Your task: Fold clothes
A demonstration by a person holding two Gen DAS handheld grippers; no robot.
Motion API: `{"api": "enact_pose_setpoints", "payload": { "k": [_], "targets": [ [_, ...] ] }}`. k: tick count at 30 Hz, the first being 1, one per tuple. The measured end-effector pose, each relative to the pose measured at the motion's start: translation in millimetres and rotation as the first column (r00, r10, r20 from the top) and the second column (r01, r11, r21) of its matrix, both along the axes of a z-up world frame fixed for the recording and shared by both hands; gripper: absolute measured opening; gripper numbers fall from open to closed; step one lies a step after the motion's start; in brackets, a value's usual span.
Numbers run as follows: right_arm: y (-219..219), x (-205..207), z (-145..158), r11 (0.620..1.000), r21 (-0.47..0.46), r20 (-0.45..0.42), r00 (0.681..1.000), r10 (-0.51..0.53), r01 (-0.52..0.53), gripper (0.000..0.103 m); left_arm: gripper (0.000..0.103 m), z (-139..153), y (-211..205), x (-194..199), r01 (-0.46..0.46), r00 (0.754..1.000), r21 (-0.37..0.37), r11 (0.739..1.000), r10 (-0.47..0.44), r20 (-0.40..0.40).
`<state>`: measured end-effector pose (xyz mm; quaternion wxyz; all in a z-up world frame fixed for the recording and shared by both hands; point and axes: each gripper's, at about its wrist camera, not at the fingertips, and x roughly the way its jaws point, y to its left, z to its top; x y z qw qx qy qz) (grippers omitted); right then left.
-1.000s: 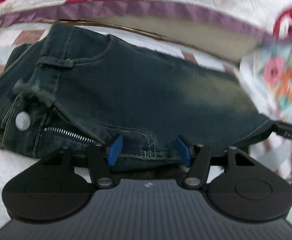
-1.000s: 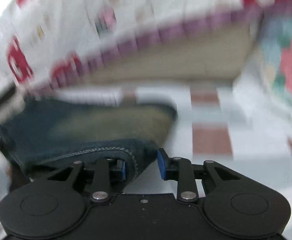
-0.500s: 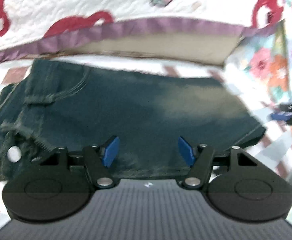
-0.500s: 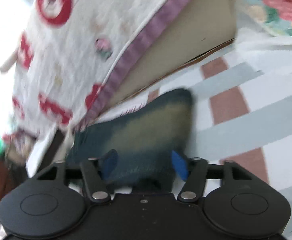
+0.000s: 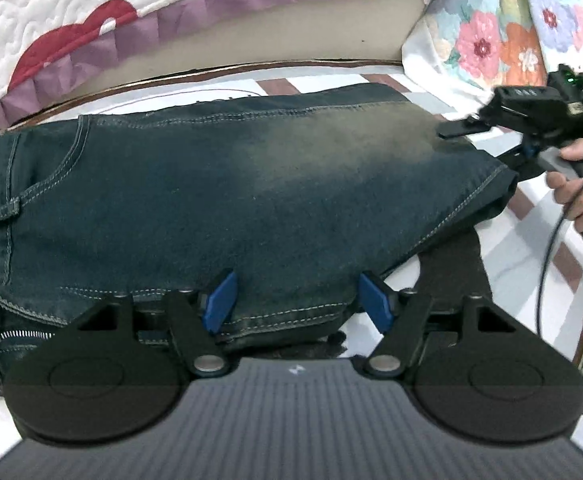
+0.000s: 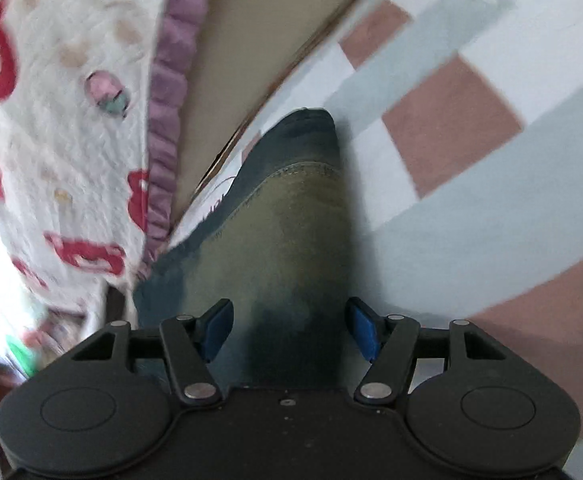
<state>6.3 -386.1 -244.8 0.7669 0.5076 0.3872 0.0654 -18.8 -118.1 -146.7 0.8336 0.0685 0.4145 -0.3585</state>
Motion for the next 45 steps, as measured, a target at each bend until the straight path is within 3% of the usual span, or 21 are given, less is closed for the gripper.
{"api": "enact_pose_setpoints", "payload": {
  "k": [2, 3, 4, 5, 6, 9, 11, 12, 14, 17, 21, 26, 29, 33, 35, 37, 38, 42, 45],
  "targets": [
    [11.3, 13.1, 8.1, 1.0, 0.017, 0.004, 1.0, 0.01, -0.01, 0.069, 0.067, 1.3, 3.7, 2.3, -0.012, 1.0, -0.019, 1.0, 0.013, 0.001],
    [18.9, 18.9, 21.0, 0.999, -0.014, 0.038, 0.999, 0.036, -0.035, 0.063, 0.067, 2.9, 7.4, 3.2, -0.02, 1.0, -0.029, 0.999, 0.02, 0.009],
    [26.5, 24.6, 33.9, 0.997, -0.045, 0.07, 0.996, 0.062, -0.059, 0.048, 0.067, 4.9, 10.2, 4.3, -0.028, 0.999, -0.038, 0.999, 0.029, 0.018],
    [30.7, 27.3, 48.0, 0.996, -0.063, 0.11, 0.991, 0.075, -0.068, 0.041, 0.067, 7.5, 12.7, 5.7, -0.038, 0.999, -0.051, 0.998, 0.04, 0.026],
    [31.5, 27.0, 61.8, 0.995, -0.068, 0.156, 0.985, 0.08, -0.07, 0.02, 0.067, 10.4, 15.6, 7.4, -0.051, 0.998, -0.07, 0.996, 0.053, 0.033],
    [33.3, 21.2, 90.2, 0.989, -0.121, 0.257, 0.96, 0.116, -0.087, 0.016, 0.067, 11.0, 18.5, 11.6, -0.069, 0.998, -0.113, 0.991, 0.07, 0.006],
    [37.6, 22.2, 93.6, 0.969, -0.221, 0.216, 0.964, 0.154, -0.106, 0.015, 0.067, 5.8, 14.6, 12.5, -0.059, 0.998, -0.101, 0.993, 0.057, -0.02],
    [38.7, 24.0, 90.0, 0.957, -0.267, 0.178, 0.97, 0.164, -0.112, 0.015, 0.067, 1.3, 8.8, 9.9, -0.038, 0.999, -0.051, 0.998, 0.037, -0.01],
    [36.0, 23.3, 76.6, 0.954, -0.28, 0.128, 0.98, 0.151, -0.11, 0.015, 0.067, -4.5, -0.8, 4.8, -0.002, 1.0, 0.044, 0.999, 0.001, 0.022],
    [30.9, 18.6, 60.0, 0.963, -0.256, 0.105, 0.988, 0.117, -0.087, 0.015, 0.068, -3.7, -1.6, 4.0, 0.003, 0.999, 0.06, 0.998, -0.005, 0.032],
    [22.2, 14.4, 47.2, 0.98, -0.191, 0.102, 0.992, 0.08, -0.059, 0.021, 0.068, -3.9, -1.6, 4.5, 0.002, 1.0, 0.06, 0.998, -0.003, 0.024],
    [37.3, 9.6, 53.6, 0.949, -0.306, 0.065, 0.992, 0.107, -0.082, 0.034, 0.068, 2.1, 3.5, 3.8, -0.026, 0.999, 0.062, 0.998, 0.024, 0.041],
    [39.2, 10.5, 45.8, 0.933, -0.346, 0.045, 0.991, 0.123, -0.1, 0.039, 0.068, 7.4, 25.8, 12.5, -0.132, 0.991, 0.006, 0.991, 0.131, 0.036],
    [34.1, 12.8, 33.1, 0.927, -0.366, -0.003, 0.996, 0.088, -0.083, 0.072, 0.068, 8.6, 58.9, 30.6, -0.288, 0.957, -0.063, 0.956, 0.289, 0.003],
    [31.2, 11.7, 26.3, 0.942, -0.331, 0.002, 0.998, 0.065, -0.061, 0.071, 0.068, 7.2, 61.8, 33.8, -0.31, 0.95, -0.042, 0.95, 0.311, 0.023],
    [30.7, 8.9, 24.8, 0.962, -0.271, 0.056, 0.997, 0.056, -0.039, 0.025, 0.068, 5.9, 60.3, 34.4, -0.325, 0.944, -0.008, 0.946, 0.325, 0.059],
    [32.2, 8.4, 29.7, 0.967, -0.253, 0.093, 0.994, 0.057, -0.031, 0.017, 0.068, 5.5, 53.6, 31.2, -0.315, 0.946, 0.018, 0.949, 0.312, 0.091],
    [32.8, 9.4, 65.8, 0.99, -0.139, 0.228, 0.973, 0.031, 0.001, 0.013, 0.062, 12.0, 29.8, 19.8, -0.188, 0.978, -0.058, 0.98, 0.193, 0.078],
    [42.4, 13.5, 106.8, 0.995, -0.101, 0.348, 0.936, 0.045, -0.01, 0.013, 0.043, 18.2, 5.6, 13.4, -0.143, 0.985, -0.06, 0.988, 0.148, 0.09]
  ]
}}
